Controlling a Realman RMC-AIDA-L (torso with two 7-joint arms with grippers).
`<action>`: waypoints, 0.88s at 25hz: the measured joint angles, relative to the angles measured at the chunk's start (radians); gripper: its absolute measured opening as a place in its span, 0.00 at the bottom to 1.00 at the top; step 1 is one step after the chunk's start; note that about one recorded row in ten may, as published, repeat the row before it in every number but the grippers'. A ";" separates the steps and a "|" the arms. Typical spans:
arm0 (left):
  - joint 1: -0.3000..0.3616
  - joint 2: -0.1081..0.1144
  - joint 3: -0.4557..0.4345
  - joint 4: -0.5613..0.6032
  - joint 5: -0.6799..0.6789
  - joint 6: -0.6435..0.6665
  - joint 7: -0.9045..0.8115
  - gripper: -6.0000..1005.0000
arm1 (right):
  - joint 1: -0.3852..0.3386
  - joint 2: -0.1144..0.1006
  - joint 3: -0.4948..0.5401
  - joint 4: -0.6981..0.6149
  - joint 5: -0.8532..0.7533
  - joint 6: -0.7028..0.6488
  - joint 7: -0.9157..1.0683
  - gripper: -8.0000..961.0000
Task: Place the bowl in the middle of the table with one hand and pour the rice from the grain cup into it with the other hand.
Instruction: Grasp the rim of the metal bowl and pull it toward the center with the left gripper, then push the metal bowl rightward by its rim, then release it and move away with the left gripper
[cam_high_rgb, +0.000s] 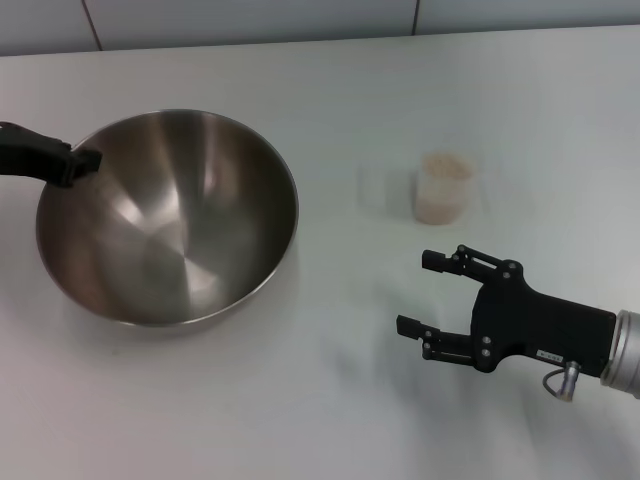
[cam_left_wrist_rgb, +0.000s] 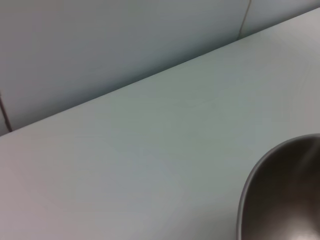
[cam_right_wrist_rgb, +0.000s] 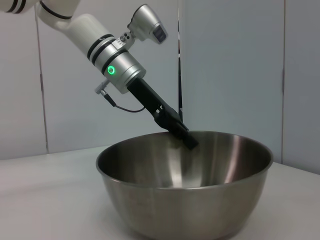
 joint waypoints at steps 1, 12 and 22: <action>0.000 0.000 0.000 0.001 0.000 0.002 -0.001 0.06 | 0.000 0.000 0.000 0.000 0.000 0.000 0.000 0.85; -0.052 0.000 -0.062 0.063 -0.087 0.137 -0.030 0.05 | -0.004 0.000 0.000 0.000 0.000 0.000 0.000 0.85; -0.132 -0.020 -0.009 0.006 -0.118 0.076 -0.032 0.05 | 0.003 0.000 -0.003 0.000 0.000 0.000 -0.001 0.85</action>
